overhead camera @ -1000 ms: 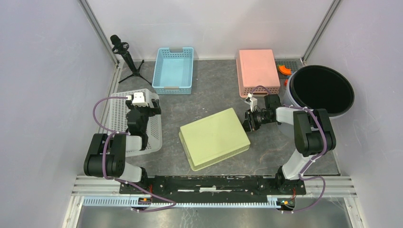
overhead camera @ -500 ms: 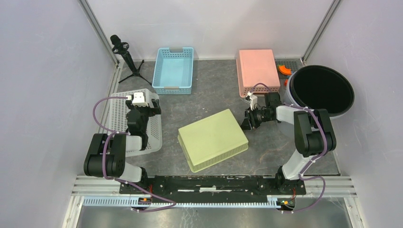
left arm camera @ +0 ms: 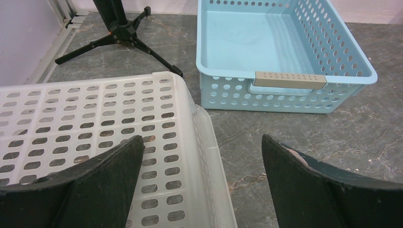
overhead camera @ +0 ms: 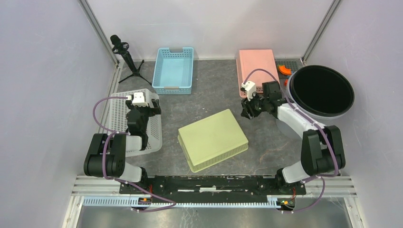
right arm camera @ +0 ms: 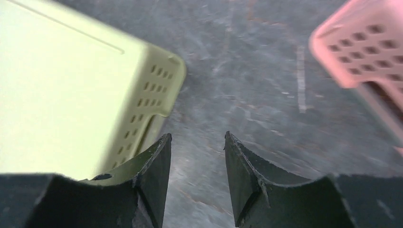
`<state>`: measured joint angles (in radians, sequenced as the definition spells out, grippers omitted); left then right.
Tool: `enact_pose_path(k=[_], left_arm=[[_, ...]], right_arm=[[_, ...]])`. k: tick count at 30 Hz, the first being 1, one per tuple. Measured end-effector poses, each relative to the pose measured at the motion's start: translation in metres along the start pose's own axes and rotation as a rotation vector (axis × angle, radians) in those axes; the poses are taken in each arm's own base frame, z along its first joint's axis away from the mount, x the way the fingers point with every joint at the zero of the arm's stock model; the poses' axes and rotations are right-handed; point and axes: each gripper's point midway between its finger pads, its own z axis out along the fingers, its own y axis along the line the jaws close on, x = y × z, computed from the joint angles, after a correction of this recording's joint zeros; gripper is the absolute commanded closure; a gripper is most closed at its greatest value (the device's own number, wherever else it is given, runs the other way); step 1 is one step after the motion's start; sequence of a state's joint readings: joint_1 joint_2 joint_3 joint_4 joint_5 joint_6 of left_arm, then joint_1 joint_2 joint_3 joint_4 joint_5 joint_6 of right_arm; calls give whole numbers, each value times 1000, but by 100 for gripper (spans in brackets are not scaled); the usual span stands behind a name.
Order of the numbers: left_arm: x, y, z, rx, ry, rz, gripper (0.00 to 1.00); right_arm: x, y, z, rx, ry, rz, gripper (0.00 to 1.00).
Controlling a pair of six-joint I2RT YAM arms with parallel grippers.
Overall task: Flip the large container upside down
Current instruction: Turn the container upside down at the center of the board, then move the container to the center of the board.
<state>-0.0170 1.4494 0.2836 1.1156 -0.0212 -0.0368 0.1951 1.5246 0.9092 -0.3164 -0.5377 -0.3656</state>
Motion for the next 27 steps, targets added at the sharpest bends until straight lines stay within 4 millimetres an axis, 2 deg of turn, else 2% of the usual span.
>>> enact_pose_path(k=[4, 7, 9, 14, 17, 21, 27], left_arm=[[0, 0, 0, 0, 0, 0, 0], [0, 0, 0, 0, 0, 0, 0], [0, 0, 0, 0, 0, 0, 0], [0, 0, 0, 0, 0, 0, 0], [0, 0, 0, 0, 0, 0, 0], [0, 0, 0, 0, 0, 0, 0], [0, 0, 0, 0, 0, 0, 0]], right_arm=[[-31, -15, -24, 122, -50, -92, 49], [-52, -16, -38, 175, -82, -168, 49], [-67, -4, -46, 174, -109, -248, 48], [-86, 56, -59, 9, -174, -489, 48], [-78, 87, -56, -108, -180, -589, 48], [-46, 123, -50, -286, -110, -683, 48], [-16, 156, -59, -451, -75, -783, 42]])
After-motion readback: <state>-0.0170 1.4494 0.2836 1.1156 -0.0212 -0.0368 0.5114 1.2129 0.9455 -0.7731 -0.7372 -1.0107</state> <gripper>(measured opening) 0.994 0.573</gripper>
